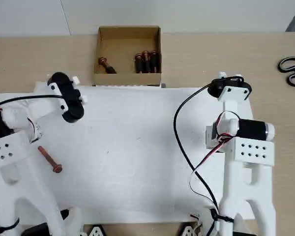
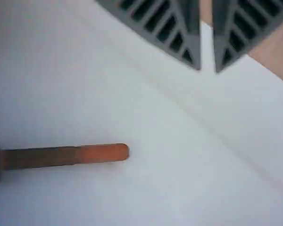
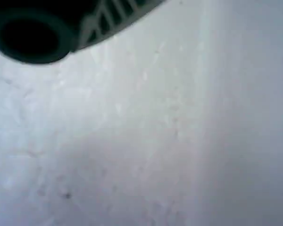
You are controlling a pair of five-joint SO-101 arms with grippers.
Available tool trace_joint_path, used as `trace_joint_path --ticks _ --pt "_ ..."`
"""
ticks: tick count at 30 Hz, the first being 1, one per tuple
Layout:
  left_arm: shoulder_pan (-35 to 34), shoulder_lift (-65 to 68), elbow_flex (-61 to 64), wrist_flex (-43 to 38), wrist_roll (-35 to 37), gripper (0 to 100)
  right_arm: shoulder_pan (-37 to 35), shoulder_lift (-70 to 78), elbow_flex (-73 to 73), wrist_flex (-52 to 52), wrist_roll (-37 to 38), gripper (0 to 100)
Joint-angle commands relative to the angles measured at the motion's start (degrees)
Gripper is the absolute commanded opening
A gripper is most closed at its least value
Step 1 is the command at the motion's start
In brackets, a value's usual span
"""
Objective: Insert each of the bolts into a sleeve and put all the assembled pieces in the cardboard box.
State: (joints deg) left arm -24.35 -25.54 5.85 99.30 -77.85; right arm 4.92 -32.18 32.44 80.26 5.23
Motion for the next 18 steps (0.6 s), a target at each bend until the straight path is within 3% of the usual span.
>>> trace_joint_path --ticks 1,11,18 --pt "-0.18 0.00 3.12 -1.93 -12.75 1 0.66 -1.80 -0.26 0.22 0.53 1.0" --pt "0.09 0.18 16.13 -10.99 51.60 1 0.66 -1.54 -0.26 -0.13 0.53 1.0" --pt "0.09 0.18 17.71 -17.41 82.46 1 0.66 -1.27 -0.26 -0.40 0.53 1.0"
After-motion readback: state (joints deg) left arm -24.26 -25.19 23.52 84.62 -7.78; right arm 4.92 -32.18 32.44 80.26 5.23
